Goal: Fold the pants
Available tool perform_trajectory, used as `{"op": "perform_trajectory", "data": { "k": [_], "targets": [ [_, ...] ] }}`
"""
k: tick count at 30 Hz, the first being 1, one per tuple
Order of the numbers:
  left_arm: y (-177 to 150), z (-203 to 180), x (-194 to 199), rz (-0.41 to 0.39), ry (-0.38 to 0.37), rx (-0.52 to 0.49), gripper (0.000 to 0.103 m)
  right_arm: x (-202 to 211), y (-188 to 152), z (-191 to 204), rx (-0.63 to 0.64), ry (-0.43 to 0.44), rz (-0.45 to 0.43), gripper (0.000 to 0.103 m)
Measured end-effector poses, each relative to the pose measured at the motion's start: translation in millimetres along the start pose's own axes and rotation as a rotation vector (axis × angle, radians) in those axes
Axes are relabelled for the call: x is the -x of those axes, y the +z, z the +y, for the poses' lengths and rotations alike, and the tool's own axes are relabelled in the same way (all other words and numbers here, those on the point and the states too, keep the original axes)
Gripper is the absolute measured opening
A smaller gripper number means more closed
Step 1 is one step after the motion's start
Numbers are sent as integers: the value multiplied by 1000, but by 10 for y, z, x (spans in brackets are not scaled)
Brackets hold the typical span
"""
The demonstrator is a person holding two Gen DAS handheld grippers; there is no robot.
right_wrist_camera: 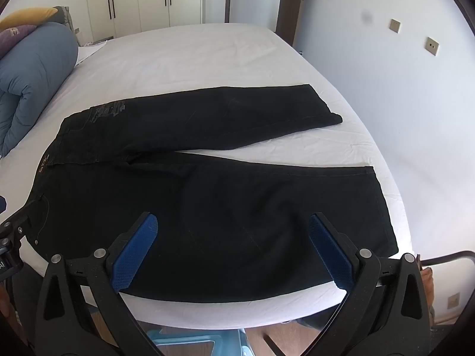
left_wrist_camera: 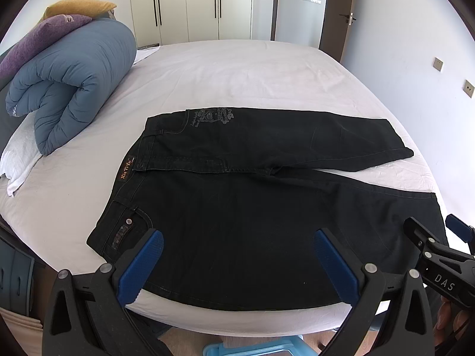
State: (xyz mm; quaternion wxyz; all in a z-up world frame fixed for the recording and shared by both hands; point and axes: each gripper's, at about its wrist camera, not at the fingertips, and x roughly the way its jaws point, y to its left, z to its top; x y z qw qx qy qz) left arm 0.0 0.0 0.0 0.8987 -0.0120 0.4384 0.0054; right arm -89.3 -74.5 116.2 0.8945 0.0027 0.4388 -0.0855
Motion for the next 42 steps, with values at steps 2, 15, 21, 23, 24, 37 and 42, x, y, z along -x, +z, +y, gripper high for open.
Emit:
{"op": "perform_trajectory", "data": {
  "k": [2, 15, 21, 23, 24, 37, 42],
  "targets": [
    [0, 3, -1, -1, 0, -1, 103, 0, -5, 3, -1, 1, 0, 103],
    [-3, -1, -1, 1, 0, 1, 103, -2, -5, 2, 0, 1, 2, 103],
    [-5, -2, 0, -1, 1, 0, 103, -3, 0, -5, -1, 1, 1, 103],
    [-5, 1, 0, 0, 0, 1, 103, -4, 1, -5, 0, 0, 2, 103],
    [-6, 2, 1, -1, 0, 2, 103, 0, -14, 5, 1, 1, 3, 103],
    [-11, 4, -1, 0, 0, -1, 103, -6, -49, 46, 2, 1, 4, 103],
    [-28, 1, -41, 3, -7, 3, 103, -11, -71, 68, 3, 2, 5, 103]
  ]
}}
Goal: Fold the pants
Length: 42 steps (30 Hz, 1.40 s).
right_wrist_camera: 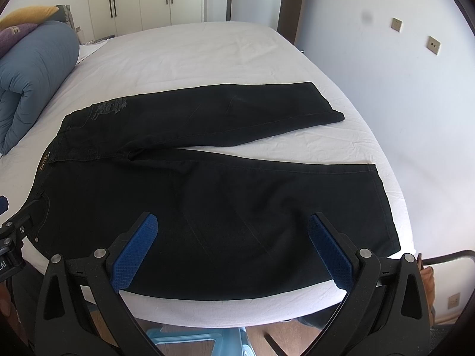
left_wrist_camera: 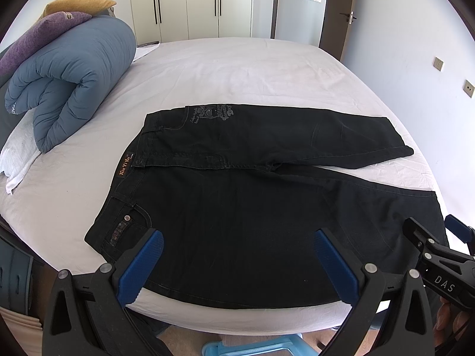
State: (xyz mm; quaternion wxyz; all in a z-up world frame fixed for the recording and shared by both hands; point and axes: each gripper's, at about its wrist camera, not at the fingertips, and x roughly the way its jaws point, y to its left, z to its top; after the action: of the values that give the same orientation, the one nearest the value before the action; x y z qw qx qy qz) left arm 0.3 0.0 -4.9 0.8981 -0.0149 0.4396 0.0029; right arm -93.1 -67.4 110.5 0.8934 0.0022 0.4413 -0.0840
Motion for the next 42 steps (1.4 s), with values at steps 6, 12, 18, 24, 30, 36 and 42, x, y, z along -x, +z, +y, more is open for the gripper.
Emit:
{"op": "perform_trajectory", "data": {
  "k": [6, 12, 18, 24, 30, 36, 42],
  "targets": [
    [10, 77, -78, -2, -6, -8, 103, -38, -27, 53, 11, 8, 4, 103],
    [220, 271, -315, 4, -36, -28, 103, -153, 121, 161, 102, 102, -3, 103],
    [715, 676, -742, -42, -72, -137, 103, -466, 671, 279, 194, 292, -23, 103],
    [1568, 1178, -1484, 20, -70, -163, 103, -1048, 1307, 529, 317, 413, -30, 103],
    [2362, 1303, -2276, 105, -134, -405, 103, -1781, 1954, 777, 498, 527, -7, 97],
    [2501, 1209, -3027, 292, -178, -645, 85, -2337, 2201, 867, 581, 638, 43, 77],
    [2431, 1250, -3426, 433, -237, -681, 74, -2749, 2247, 1027, 612, 694, 78, 61]
  ]
}}
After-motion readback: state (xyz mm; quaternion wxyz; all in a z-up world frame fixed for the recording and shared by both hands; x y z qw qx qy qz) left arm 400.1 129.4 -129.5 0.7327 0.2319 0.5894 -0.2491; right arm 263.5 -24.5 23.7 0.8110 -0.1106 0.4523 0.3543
